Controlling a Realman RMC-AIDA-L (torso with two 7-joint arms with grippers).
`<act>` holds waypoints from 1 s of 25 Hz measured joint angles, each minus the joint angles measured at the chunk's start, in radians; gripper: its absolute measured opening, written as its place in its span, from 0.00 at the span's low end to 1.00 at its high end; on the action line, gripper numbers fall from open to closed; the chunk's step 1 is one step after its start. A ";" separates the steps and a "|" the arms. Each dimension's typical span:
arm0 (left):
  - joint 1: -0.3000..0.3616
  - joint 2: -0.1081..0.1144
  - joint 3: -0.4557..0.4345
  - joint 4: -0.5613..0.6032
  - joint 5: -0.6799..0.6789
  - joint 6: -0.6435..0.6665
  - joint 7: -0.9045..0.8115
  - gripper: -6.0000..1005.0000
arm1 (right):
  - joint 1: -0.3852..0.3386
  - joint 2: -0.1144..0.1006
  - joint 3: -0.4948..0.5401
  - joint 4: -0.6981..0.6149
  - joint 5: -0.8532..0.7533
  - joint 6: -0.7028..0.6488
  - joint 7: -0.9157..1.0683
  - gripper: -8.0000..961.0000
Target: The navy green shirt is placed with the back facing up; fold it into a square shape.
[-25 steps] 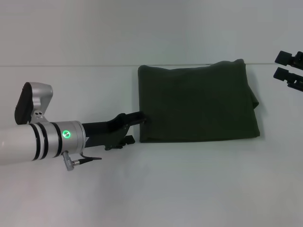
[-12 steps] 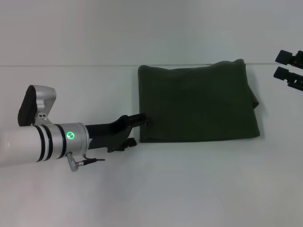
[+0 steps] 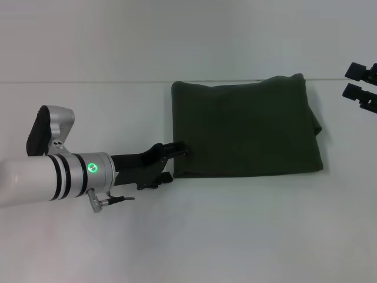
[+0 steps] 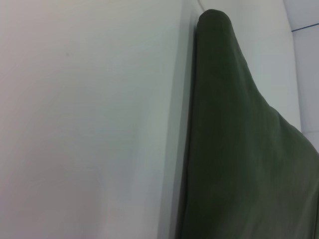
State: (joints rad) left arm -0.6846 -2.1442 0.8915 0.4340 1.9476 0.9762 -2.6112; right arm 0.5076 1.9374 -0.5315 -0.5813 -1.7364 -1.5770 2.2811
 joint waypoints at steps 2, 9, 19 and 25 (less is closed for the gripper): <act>-0.005 -0.002 0.000 0.000 0.006 -0.005 -0.001 0.93 | 0.000 0.000 0.000 0.000 0.000 0.000 0.000 0.72; -0.035 -0.004 0.000 -0.020 0.020 -0.021 -0.004 0.89 | 0.000 0.000 0.001 0.000 0.002 -0.004 0.000 0.72; -0.060 0.001 0.020 -0.016 0.021 -0.011 -0.017 0.80 | -0.001 -0.002 0.013 0.000 0.004 -0.015 -0.004 0.72; -0.054 0.001 0.020 -0.013 0.021 -0.013 -0.020 0.62 | -0.002 -0.001 0.014 0.001 0.005 -0.016 -0.002 0.72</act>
State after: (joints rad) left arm -0.7389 -2.1428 0.9112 0.4206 1.9681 0.9632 -2.6308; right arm 0.5054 1.9365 -0.5173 -0.5803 -1.7318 -1.5932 2.2793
